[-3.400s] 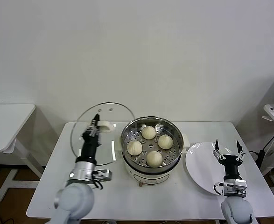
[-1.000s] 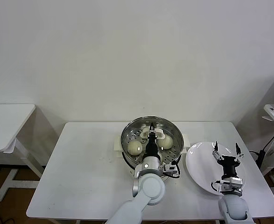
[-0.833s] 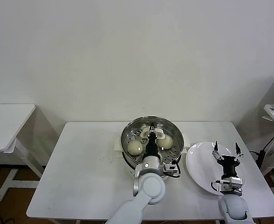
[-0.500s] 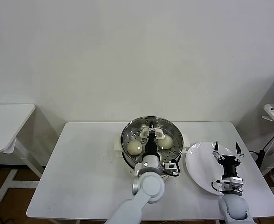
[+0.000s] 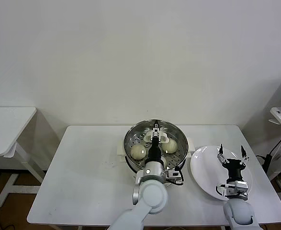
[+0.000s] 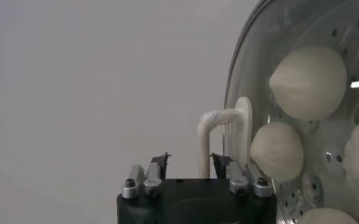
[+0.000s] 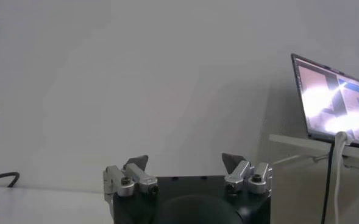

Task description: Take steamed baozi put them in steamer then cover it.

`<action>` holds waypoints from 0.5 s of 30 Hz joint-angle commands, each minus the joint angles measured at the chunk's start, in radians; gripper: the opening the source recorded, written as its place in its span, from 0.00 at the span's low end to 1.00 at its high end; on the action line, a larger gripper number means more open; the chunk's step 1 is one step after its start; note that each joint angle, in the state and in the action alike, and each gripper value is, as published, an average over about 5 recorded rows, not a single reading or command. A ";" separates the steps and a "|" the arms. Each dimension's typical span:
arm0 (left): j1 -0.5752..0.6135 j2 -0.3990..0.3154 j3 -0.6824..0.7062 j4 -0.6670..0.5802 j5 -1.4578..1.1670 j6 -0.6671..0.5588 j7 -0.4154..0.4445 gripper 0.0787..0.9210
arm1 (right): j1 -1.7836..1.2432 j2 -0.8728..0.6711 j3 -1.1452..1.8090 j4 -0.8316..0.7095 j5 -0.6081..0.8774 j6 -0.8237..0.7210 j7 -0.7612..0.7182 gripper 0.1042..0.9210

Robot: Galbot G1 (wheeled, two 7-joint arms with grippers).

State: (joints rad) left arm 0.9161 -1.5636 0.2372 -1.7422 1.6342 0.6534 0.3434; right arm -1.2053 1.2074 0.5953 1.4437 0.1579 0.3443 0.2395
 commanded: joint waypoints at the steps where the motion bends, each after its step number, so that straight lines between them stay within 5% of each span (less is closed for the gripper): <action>1: 0.044 0.049 0.024 -0.139 -0.034 0.002 0.019 0.83 | 0.013 0.006 -0.001 0.005 -0.001 -0.004 0.004 0.88; 15: 0.141 0.207 -0.064 -0.446 -0.240 0.005 0.019 0.88 | 0.013 0.006 0.002 0.007 0.000 -0.001 -0.003 0.88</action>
State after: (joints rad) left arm 0.9974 -1.4671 0.2423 -1.9401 1.5542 0.6571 0.3664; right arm -1.1908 1.2145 0.5944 1.4493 0.1570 0.3400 0.2454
